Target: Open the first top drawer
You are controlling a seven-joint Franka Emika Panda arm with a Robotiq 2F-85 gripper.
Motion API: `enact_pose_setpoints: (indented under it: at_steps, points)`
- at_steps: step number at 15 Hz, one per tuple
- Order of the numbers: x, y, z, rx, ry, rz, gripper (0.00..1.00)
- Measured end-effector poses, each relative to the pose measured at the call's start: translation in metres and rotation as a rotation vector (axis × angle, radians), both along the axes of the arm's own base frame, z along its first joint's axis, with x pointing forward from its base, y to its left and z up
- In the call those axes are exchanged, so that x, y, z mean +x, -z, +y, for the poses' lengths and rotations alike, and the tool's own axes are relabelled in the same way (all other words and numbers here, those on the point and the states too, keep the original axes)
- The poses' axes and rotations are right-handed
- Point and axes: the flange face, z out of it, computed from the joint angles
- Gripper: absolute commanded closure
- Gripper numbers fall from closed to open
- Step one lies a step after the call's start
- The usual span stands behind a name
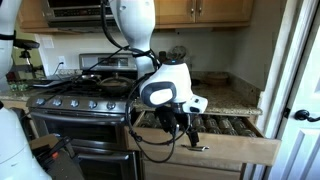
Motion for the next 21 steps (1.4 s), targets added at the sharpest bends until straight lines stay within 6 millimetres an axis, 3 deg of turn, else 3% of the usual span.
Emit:
enact_pose_setpoints:
  at_steps: [6, 10, 14, 21]
  points:
    - [0.011, -0.064, 0.013, 0.053, -0.012, -0.043, 0.0]
    - [0.023, -0.075, 0.002, 0.121, 0.051, 0.013, 0.0]
    - [0.049, -0.06, -0.013, 0.17, 0.136, 0.092, 0.0]
    - [0.101, 0.0, -0.009, 0.234, 0.214, 0.173, 0.0]
